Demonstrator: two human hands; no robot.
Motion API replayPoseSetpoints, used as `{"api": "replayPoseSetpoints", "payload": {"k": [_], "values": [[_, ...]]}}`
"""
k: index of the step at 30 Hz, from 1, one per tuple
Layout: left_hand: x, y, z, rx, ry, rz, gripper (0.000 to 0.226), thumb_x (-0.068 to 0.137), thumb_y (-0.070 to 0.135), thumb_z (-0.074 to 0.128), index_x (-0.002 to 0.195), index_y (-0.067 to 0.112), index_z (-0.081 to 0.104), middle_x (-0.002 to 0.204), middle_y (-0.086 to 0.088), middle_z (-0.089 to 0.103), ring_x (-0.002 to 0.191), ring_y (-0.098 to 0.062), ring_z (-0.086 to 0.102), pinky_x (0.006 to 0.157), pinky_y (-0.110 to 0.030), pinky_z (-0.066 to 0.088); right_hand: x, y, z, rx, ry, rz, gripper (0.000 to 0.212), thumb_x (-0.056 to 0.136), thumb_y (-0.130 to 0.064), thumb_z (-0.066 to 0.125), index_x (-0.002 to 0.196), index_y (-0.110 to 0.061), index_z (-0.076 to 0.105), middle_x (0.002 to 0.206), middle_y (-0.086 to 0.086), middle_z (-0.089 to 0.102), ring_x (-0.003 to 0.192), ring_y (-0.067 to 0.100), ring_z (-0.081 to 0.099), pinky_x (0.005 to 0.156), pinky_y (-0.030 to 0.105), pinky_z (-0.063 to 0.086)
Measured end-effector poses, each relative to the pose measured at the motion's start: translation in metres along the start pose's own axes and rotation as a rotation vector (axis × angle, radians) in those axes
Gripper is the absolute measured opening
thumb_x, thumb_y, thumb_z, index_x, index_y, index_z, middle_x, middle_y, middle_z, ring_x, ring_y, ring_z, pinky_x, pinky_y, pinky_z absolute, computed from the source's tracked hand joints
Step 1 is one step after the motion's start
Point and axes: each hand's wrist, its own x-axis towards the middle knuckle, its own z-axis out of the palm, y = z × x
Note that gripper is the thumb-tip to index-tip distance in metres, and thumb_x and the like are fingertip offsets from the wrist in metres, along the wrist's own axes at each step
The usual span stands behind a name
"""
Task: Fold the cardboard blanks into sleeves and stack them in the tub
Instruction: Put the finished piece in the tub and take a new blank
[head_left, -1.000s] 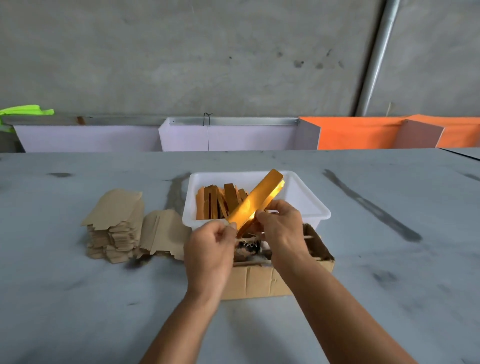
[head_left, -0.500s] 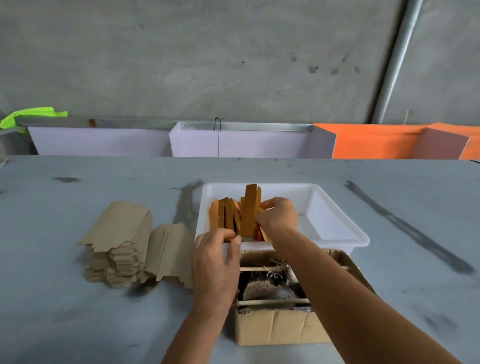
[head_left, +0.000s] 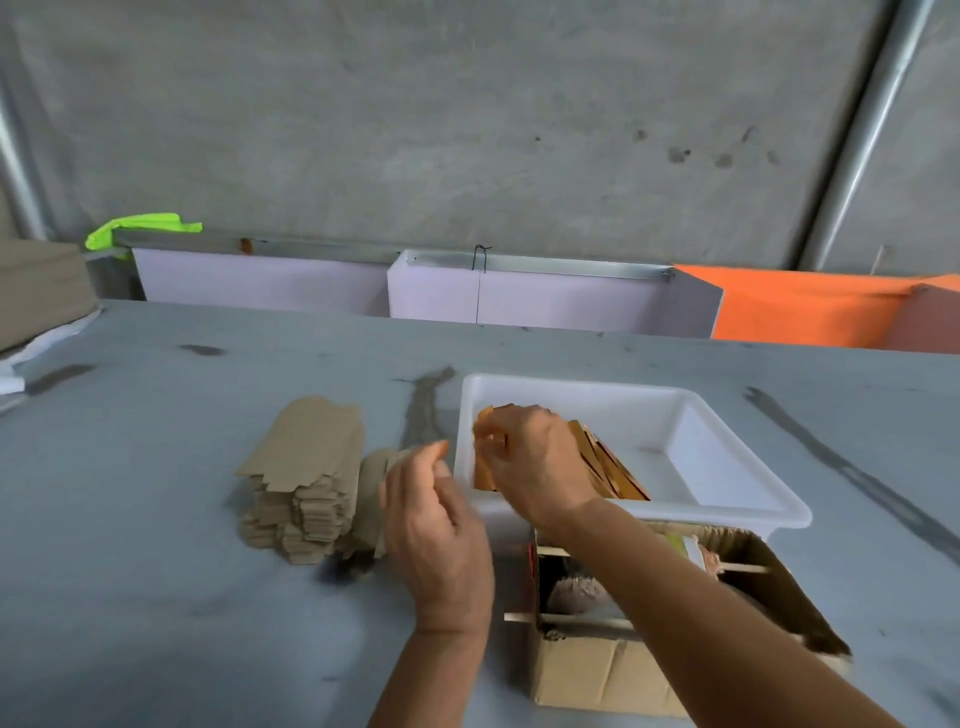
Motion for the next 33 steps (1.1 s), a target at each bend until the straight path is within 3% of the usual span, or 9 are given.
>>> {"api": "replayPoseSetpoints", "payload": {"k": [4, 7, 8, 12, 17, 23, 25, 28, 33], "values": [[0.012, -0.007, -0.009, -0.124, 0.067, -0.123, 0.028, 0.090, 0.004, 0.040, 0.100, -0.005, 0.064, 0.095, -0.015, 0.066, 0.088, -0.028, 0.061, 0.080, -0.024, 0.048, -0.004, -0.030, 0.014, -0.095, -0.213, -0.269, 0.022, 0.094, -0.015, 0.051, 0.107, -0.008, 0.068, 0.103, 0.010, 0.069, 0.096, 0.024, 0.063, 0.078, 0.025, 0.044], [0.021, -0.015, -0.019, -0.215, 0.112, -0.201, 0.023, 0.092, 0.001, 0.042, 0.100, 0.000, 0.064, 0.094, -0.008, 0.066, 0.087, -0.019, 0.061, 0.078, -0.007, 0.043, -0.006, -0.043, 0.026, -0.265, -0.341, -0.380, 0.019, 0.093, -0.010, 0.049, 0.105, -0.003, 0.062, 0.103, 0.013, 0.066, 0.097, 0.026, 0.059, 0.079, 0.030, 0.043], [0.024, -0.019, -0.022, -0.227, 0.107, -0.223, 0.022, 0.093, -0.001, 0.043, 0.099, 0.001, 0.064, 0.092, -0.006, 0.066, 0.086, -0.019, 0.061, 0.079, -0.007, 0.043, -0.009, -0.047, 0.033, -0.317, -0.391, -0.395, 0.018, 0.094, -0.009, 0.047, 0.105, -0.002, 0.060, 0.104, 0.014, 0.064, 0.097, 0.027, 0.059, 0.077, 0.031, 0.042], [0.028, -0.029, -0.028, -0.254, 0.028, -0.304, 0.021, 0.094, -0.003, 0.044, 0.096, 0.006, 0.063, 0.090, -0.007, 0.066, 0.089, -0.026, 0.064, 0.085, -0.036, 0.050, -0.023, -0.049, 0.063, -0.462, -0.524, -0.254, 0.026, 0.096, -0.011, 0.046, 0.119, -0.003, 0.054, 0.119, 0.017, 0.059, 0.111, 0.033, 0.056, 0.087, 0.036, 0.045], [0.030, -0.035, -0.030, -0.236, 0.023, -0.363, 0.022, 0.093, -0.002, 0.044, 0.090, 0.013, 0.061, 0.087, -0.007, 0.065, 0.088, -0.025, 0.064, 0.086, -0.042, 0.051, -0.037, -0.049, 0.085, -0.569, -0.450, -0.246, 0.025, 0.094, -0.006, 0.047, 0.117, 0.001, 0.053, 0.118, 0.021, 0.056, 0.108, 0.033, 0.053, 0.084, 0.036, 0.044], [0.033, -0.040, -0.032, -0.250, 0.082, -0.420, 0.022, 0.093, -0.003, 0.044, 0.092, 0.010, 0.061, 0.086, -0.010, 0.064, 0.079, -0.027, 0.062, 0.083, -0.041, 0.051, -0.043, -0.053, 0.077, -0.474, -0.364, -0.310, 0.016, 0.095, -0.002, 0.042, 0.088, -0.005, 0.056, 0.100, 0.016, 0.065, 0.091, 0.033, 0.061, 0.054, 0.028, 0.028], [0.033, -0.040, -0.032, -0.258, 0.089, -0.410, 0.022, 0.093, -0.004, 0.043, 0.092, 0.010, 0.060, 0.084, -0.009, 0.064, 0.074, -0.024, 0.060, 0.080, -0.041, 0.051, -0.046, -0.052, 0.075, -0.481, -0.398, -0.308, 0.019, 0.094, -0.002, 0.046, 0.077, -0.009, 0.052, 0.097, 0.014, 0.066, 0.091, 0.031, 0.062, 0.052, 0.028, 0.028], [0.036, -0.041, -0.033, -0.275, 0.127, -0.405, 0.023, 0.093, -0.004, 0.043, 0.093, 0.010, 0.061, 0.084, -0.010, 0.063, 0.070, -0.020, 0.059, 0.080, -0.044, 0.051, -0.051, -0.056, 0.068, -0.498, -0.451, -0.320, 0.011, 0.087, 0.000, 0.057, 0.096, -0.006, 0.061, 0.100, 0.012, 0.065, 0.097, 0.030, 0.061, 0.067, 0.033, 0.036], [0.039, -0.036, -0.035, -0.242, 0.156, -0.349, 0.021, 0.092, -0.003, 0.043, 0.097, 0.002, 0.064, 0.083, -0.007, 0.063, 0.075, -0.025, 0.061, 0.082, -0.047, 0.053, -0.051, -0.056, 0.048, -0.366, -0.252, -0.237, 0.018, 0.089, 0.003, 0.046, 0.103, -0.001, 0.057, 0.099, 0.018, 0.065, 0.090, 0.036, 0.062, 0.065, 0.035, 0.035]]}}
